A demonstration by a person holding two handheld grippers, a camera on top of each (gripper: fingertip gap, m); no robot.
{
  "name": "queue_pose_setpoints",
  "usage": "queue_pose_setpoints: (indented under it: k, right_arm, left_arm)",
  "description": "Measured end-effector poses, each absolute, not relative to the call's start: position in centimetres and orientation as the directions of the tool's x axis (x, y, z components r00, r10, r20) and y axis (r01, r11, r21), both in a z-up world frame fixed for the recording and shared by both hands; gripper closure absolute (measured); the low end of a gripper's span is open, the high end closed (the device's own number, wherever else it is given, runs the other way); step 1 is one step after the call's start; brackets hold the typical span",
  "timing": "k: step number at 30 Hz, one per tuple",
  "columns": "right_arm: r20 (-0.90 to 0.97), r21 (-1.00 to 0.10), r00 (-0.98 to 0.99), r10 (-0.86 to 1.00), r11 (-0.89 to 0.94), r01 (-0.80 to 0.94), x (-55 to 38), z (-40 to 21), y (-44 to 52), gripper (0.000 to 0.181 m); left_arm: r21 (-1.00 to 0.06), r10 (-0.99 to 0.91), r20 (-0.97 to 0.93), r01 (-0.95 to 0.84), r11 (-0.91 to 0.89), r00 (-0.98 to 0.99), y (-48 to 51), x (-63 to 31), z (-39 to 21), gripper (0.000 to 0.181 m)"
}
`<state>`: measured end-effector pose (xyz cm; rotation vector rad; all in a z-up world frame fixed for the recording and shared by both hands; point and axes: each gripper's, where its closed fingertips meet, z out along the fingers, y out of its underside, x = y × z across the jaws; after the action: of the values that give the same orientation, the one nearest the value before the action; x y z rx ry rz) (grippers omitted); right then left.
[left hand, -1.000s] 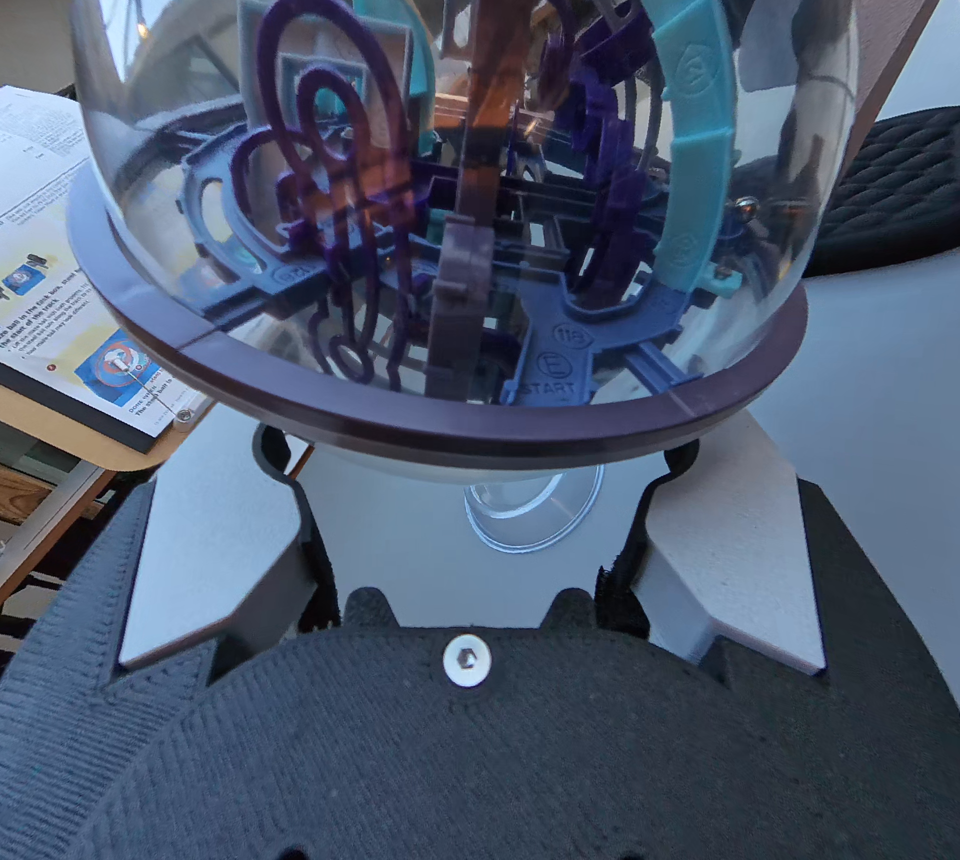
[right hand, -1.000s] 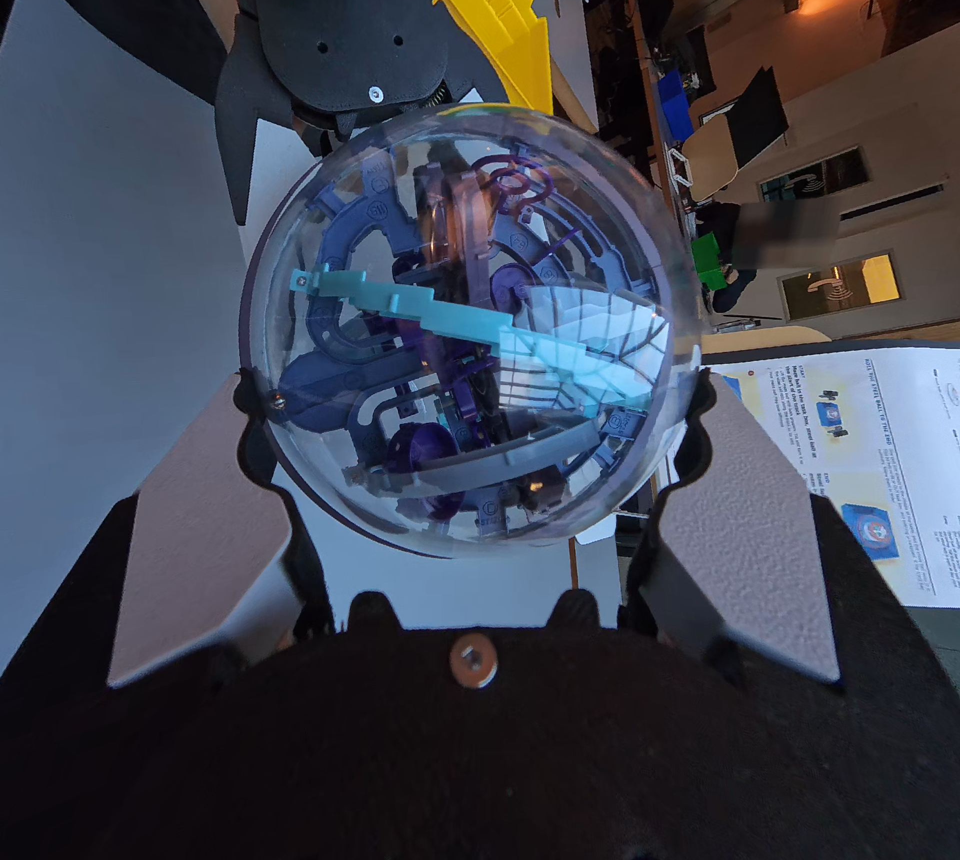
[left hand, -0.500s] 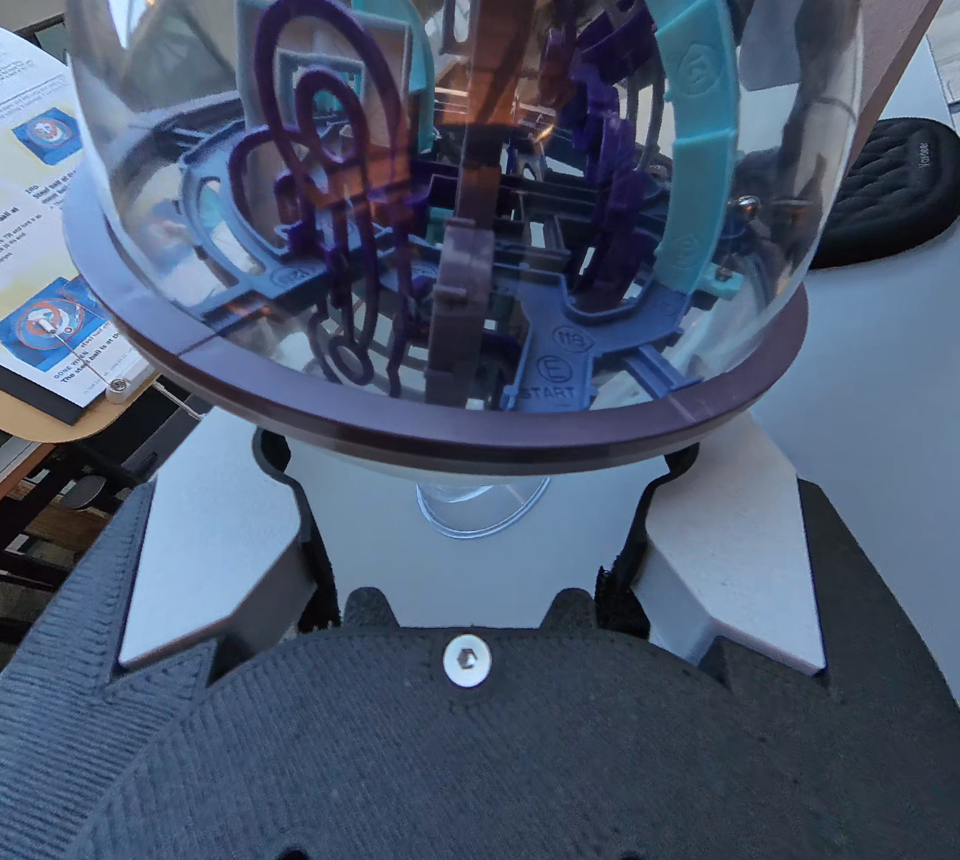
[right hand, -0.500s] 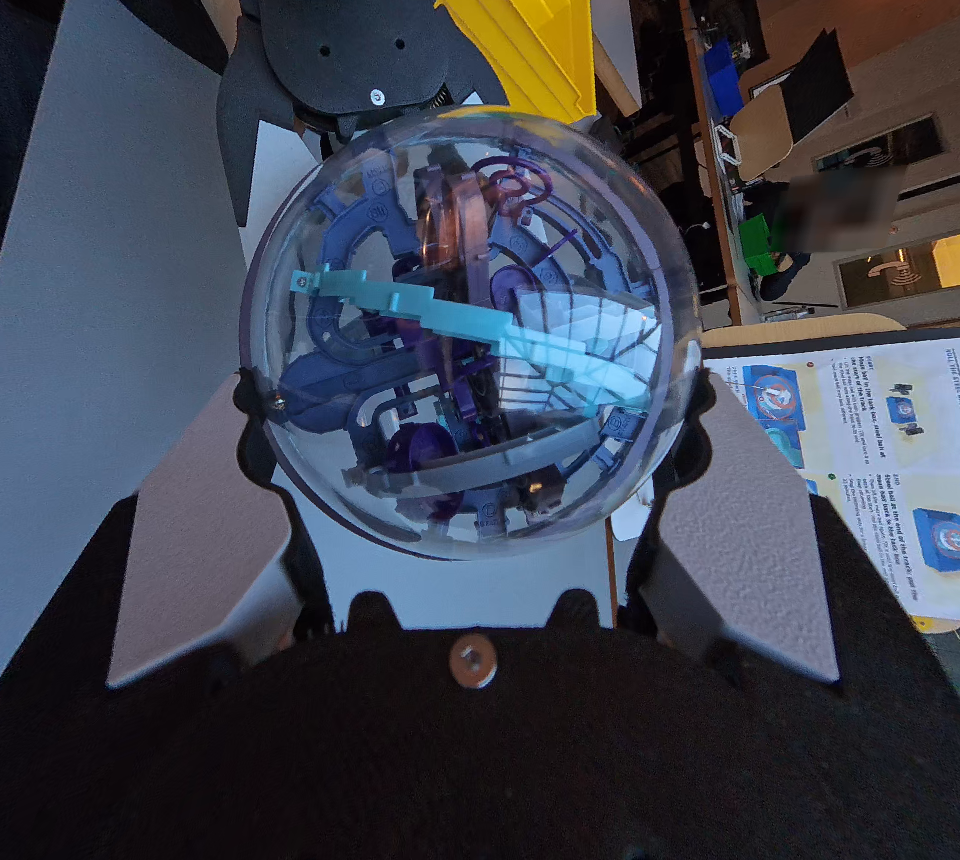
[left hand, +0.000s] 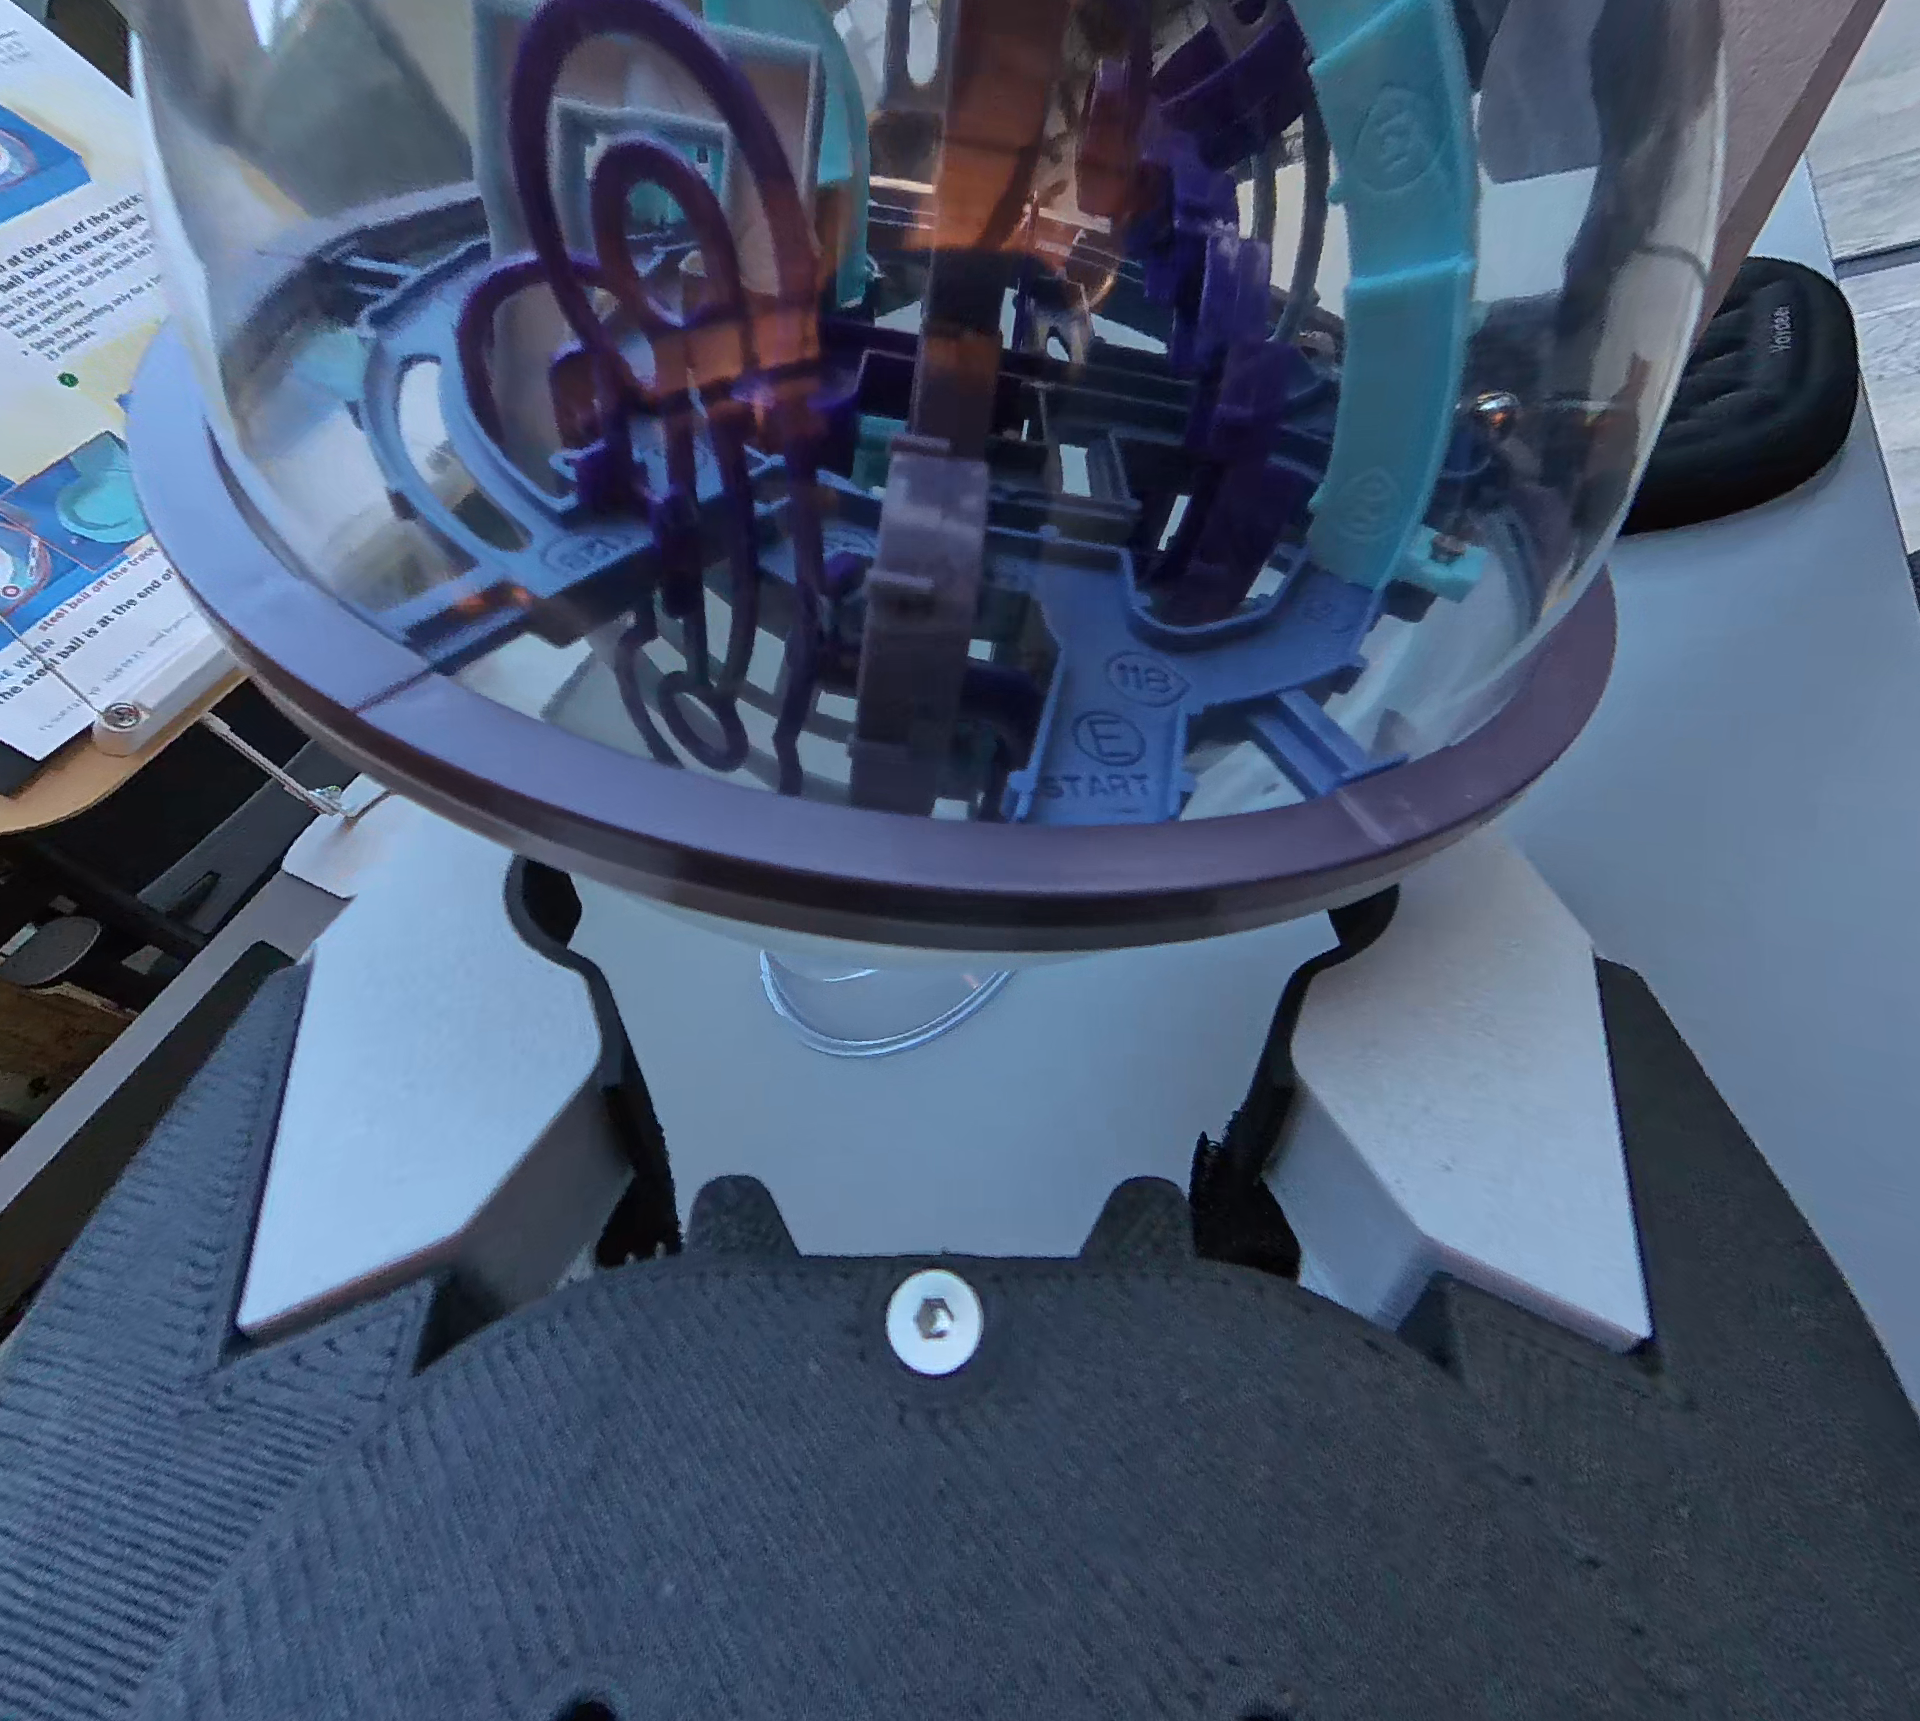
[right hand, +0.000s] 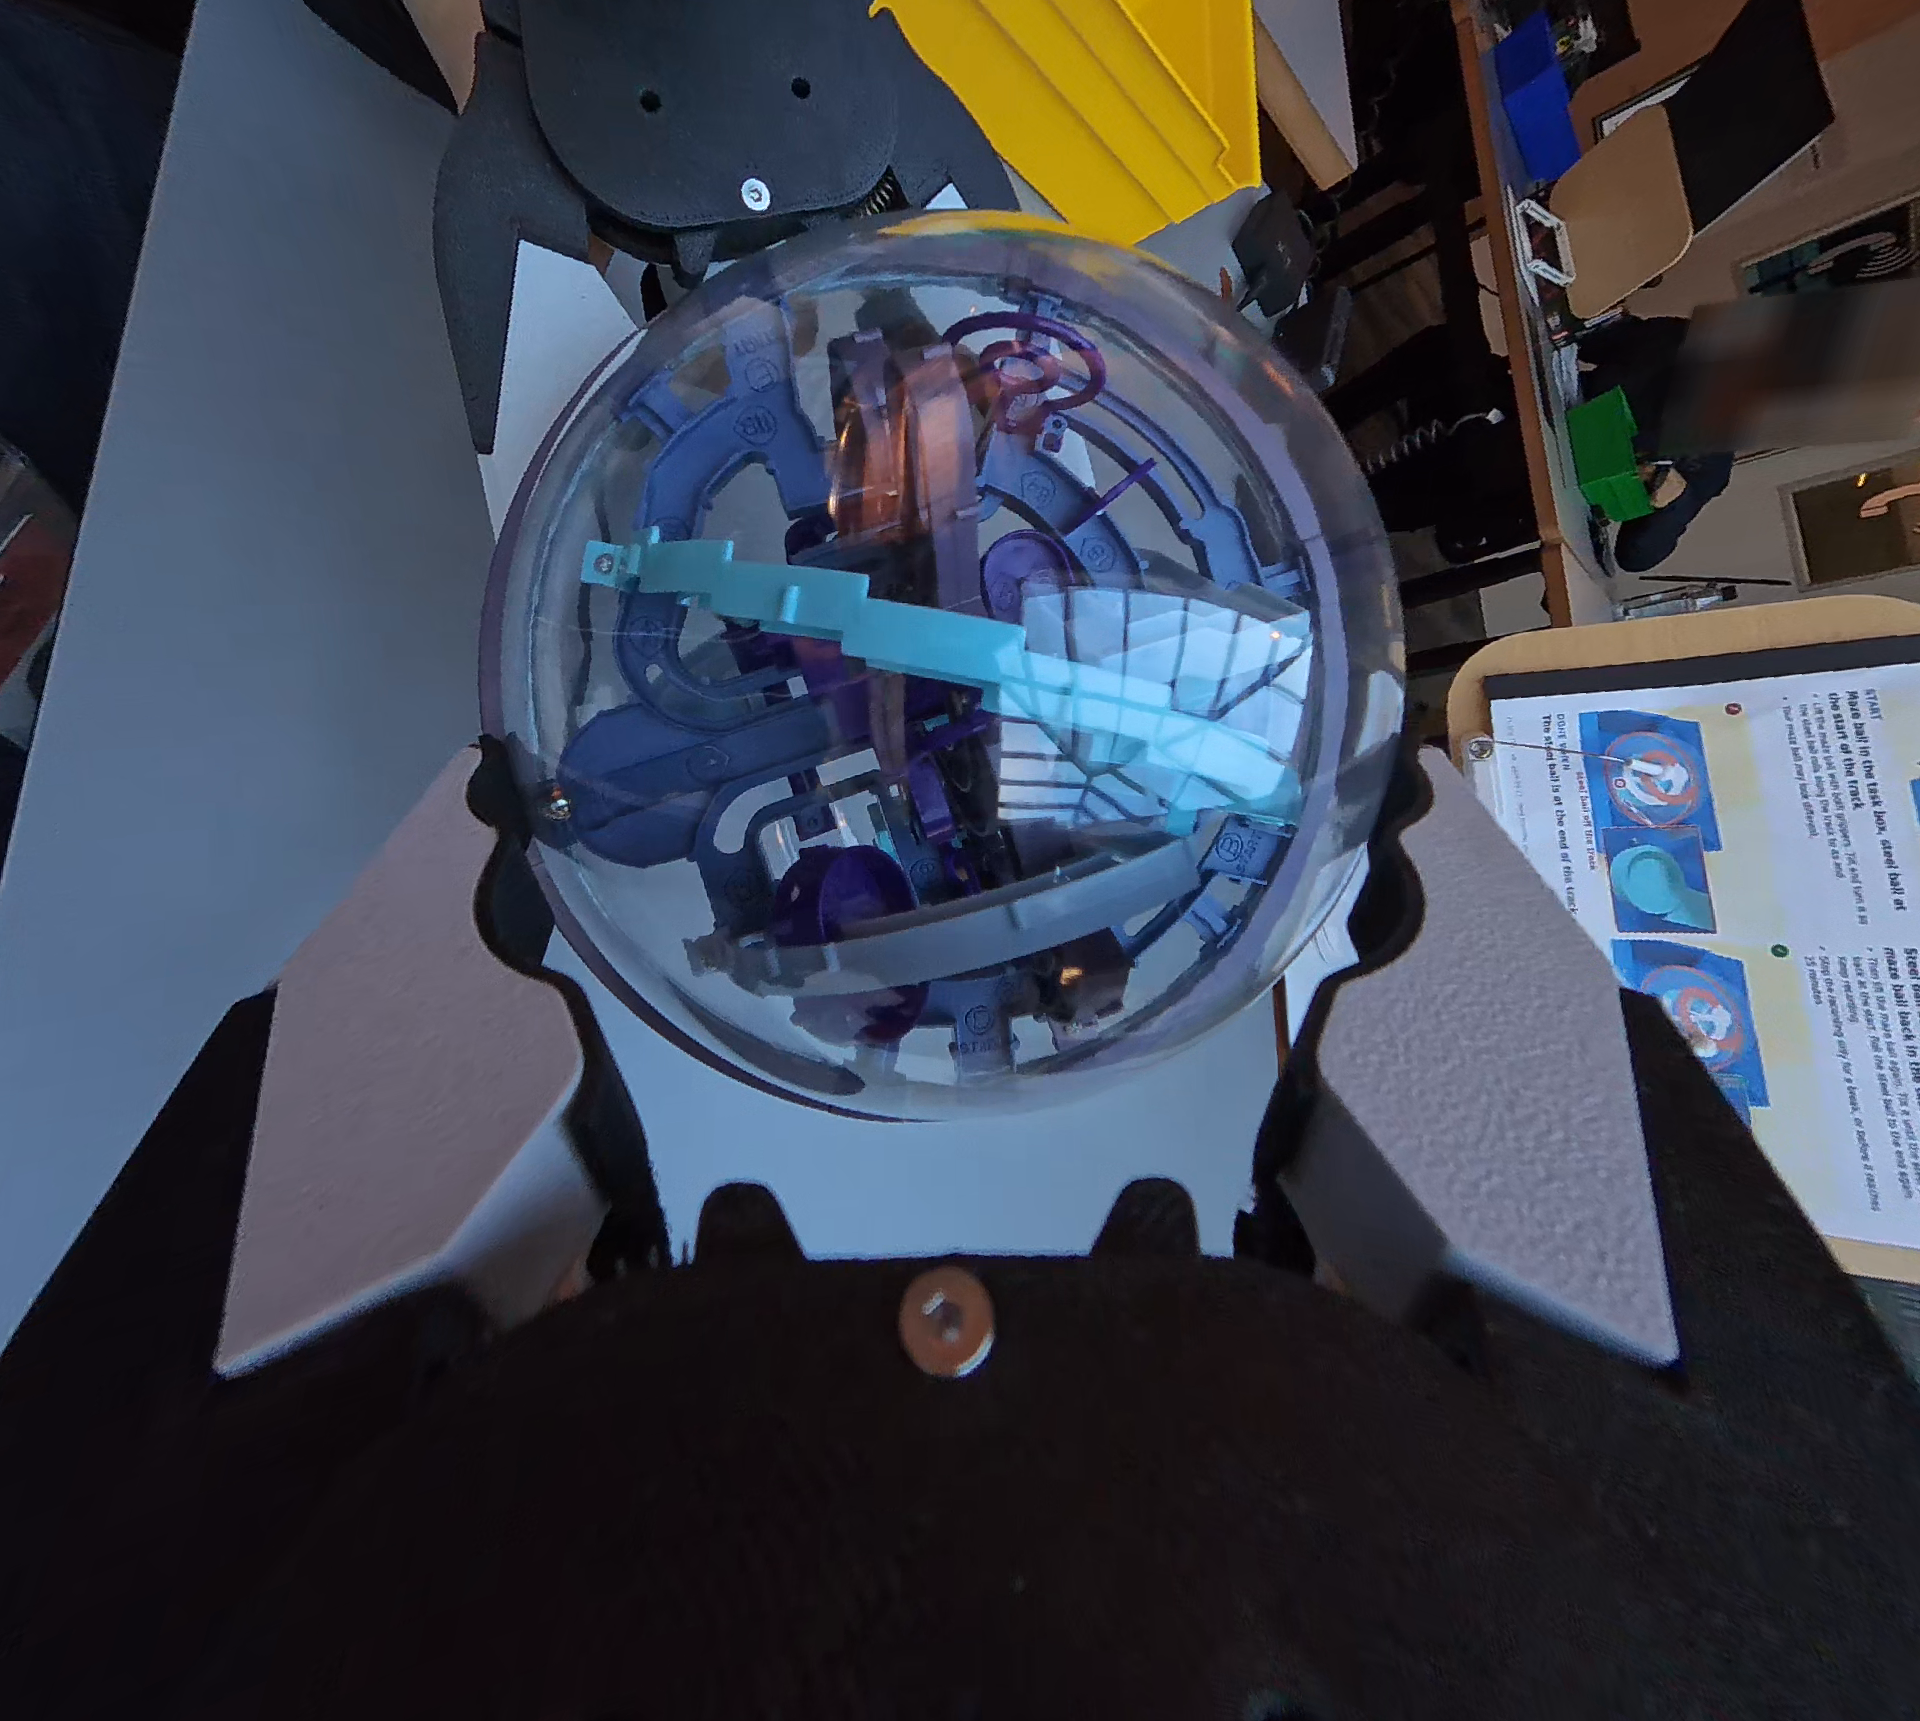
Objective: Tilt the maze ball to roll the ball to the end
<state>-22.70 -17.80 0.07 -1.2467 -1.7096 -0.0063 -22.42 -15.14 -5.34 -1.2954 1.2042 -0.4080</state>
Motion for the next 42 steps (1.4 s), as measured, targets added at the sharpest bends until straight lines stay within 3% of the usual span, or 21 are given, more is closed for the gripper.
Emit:
queue_pose_setpoints:
  k: [42]
  right_arm:
    - [0.514,-0.552,-0.013,0.858,0.343,0.76,-22.2,-1.7,-18.1,0.024]
  left_arm:
    - [-0.953,-0.894,-0.22,-0.283,0.11,0.39,-16.7,-21.3,-7.4,0.034]
